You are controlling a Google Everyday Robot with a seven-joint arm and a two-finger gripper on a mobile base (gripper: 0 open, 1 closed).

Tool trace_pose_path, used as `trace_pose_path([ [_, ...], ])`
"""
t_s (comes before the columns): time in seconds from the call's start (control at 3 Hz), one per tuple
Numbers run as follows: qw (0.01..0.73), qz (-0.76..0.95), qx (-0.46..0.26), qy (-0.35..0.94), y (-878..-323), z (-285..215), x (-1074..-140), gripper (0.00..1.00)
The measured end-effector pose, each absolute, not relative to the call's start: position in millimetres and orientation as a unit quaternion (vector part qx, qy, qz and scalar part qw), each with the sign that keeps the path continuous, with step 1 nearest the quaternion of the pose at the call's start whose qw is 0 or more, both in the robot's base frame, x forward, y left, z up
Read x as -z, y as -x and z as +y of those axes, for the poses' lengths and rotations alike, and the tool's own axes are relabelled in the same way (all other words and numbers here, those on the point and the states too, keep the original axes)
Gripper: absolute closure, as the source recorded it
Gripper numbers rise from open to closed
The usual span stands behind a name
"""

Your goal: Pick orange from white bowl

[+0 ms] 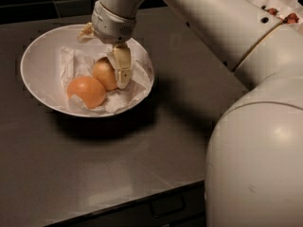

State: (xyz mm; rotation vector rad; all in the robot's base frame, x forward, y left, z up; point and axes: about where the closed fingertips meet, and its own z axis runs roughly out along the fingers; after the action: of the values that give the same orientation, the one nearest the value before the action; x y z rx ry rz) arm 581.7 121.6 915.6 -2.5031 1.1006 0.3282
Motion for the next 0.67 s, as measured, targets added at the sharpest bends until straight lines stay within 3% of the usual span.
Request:
trace_pose_path([
  [0.67,0.179,0.405,-0.121,0.888,-584.2,115.3,-901.4,0.08],
])
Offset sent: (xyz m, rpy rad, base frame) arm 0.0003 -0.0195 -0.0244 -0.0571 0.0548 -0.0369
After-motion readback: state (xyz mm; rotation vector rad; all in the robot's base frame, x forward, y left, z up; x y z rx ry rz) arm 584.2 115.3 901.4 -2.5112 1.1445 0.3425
